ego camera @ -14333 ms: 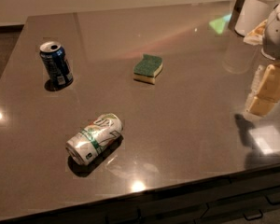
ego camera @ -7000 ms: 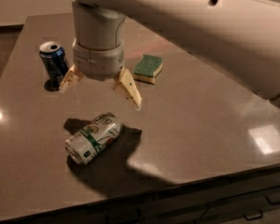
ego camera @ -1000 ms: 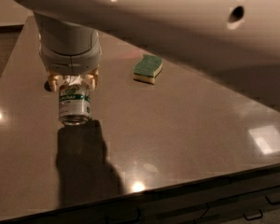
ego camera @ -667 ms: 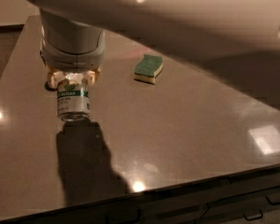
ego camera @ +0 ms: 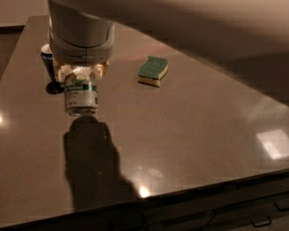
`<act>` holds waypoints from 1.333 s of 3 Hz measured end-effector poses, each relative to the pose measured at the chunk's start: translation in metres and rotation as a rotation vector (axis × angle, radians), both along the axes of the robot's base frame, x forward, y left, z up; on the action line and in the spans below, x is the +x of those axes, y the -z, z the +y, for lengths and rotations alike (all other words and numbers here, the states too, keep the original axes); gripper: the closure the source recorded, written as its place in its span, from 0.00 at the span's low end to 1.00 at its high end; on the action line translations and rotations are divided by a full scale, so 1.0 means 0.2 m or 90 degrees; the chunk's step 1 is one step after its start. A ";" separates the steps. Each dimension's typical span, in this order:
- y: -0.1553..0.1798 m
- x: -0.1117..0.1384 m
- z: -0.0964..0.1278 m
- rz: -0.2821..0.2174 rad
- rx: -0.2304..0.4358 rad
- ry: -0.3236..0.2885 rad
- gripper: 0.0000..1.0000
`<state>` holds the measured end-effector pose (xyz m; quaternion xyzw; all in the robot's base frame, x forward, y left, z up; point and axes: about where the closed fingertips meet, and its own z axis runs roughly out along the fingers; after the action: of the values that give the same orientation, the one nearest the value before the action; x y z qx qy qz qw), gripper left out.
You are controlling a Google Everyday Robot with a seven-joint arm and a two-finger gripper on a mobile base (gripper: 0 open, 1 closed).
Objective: Place 7up can upright
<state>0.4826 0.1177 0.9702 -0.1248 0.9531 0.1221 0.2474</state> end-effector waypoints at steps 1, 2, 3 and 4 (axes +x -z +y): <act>-0.07 0.08 -0.05 -0.050 -0.001 -0.018 1.00; -0.13 0.13 -0.08 -0.102 0.011 -0.056 1.00; -0.15 0.18 -0.09 -0.153 0.033 -0.104 1.00; -0.15 0.20 -0.10 -0.202 0.060 -0.148 1.00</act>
Offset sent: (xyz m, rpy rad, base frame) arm 0.0457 -0.0218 0.0332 0.0459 -0.2699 0.1798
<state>0.5230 0.0971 0.9997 -0.2402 0.8745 0.1729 0.3842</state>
